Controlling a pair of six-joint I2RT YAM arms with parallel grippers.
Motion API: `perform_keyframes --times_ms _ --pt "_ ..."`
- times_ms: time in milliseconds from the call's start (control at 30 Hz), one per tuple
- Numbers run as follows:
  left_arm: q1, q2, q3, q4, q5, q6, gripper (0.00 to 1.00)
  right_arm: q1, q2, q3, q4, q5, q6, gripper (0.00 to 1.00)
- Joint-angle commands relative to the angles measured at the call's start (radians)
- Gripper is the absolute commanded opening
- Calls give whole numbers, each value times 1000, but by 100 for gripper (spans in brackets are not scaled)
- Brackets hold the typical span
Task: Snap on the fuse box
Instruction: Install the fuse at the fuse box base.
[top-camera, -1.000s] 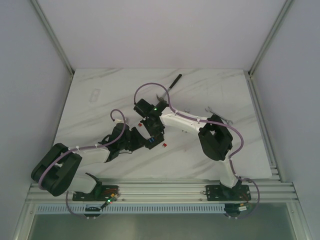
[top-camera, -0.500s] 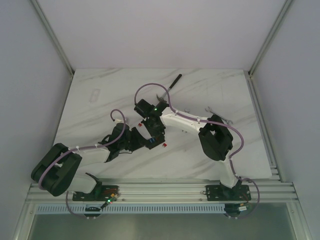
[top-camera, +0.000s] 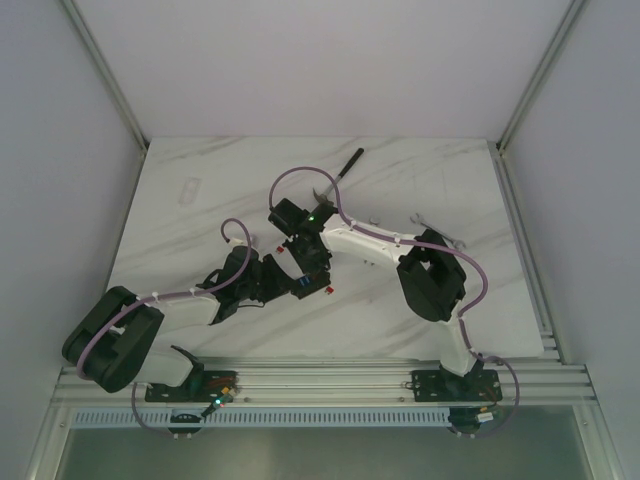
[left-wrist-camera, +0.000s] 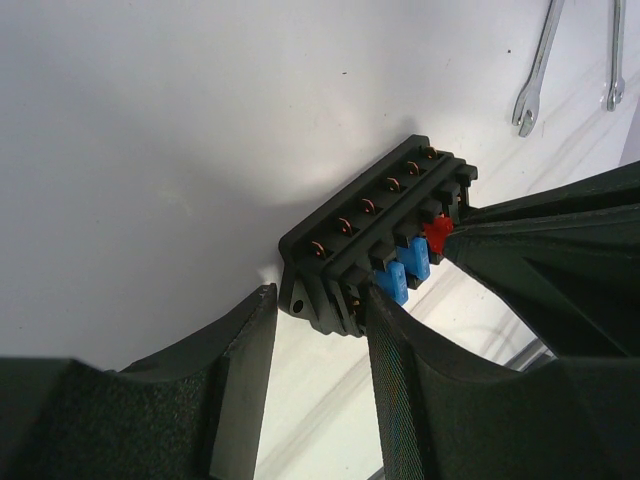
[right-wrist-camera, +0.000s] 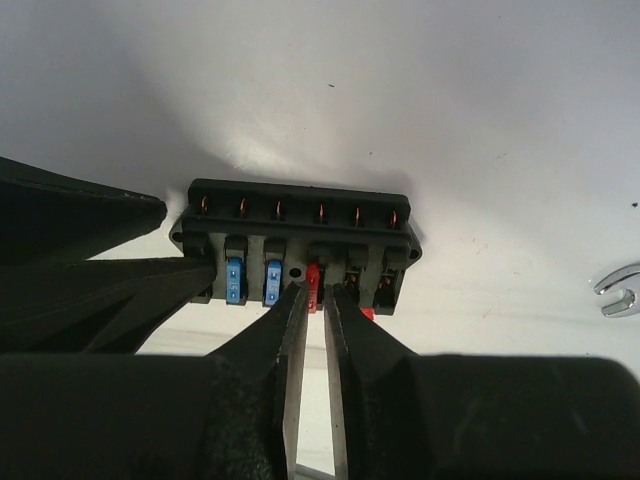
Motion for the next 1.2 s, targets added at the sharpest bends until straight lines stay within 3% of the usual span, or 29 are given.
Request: perform_keyframes --times_ms 0,400,667,867,1167 --pt "-5 17 -4 -74 2 8 50 4 30 25 -49 -27 -3 21" --pt "-5 18 -7 -76 -1 6 50 4 33 41 -41 -32 17 24" --pt "-5 15 -12 -77 -3 7 50 3 44 40 -25 1 36 15" --pt "-5 19 -20 -80 -9 -11 50 4 1 -1 12 33 52 0" --pt "-5 65 -17 -95 -15 -46 48 4 -115 -130 134 43 47 0"
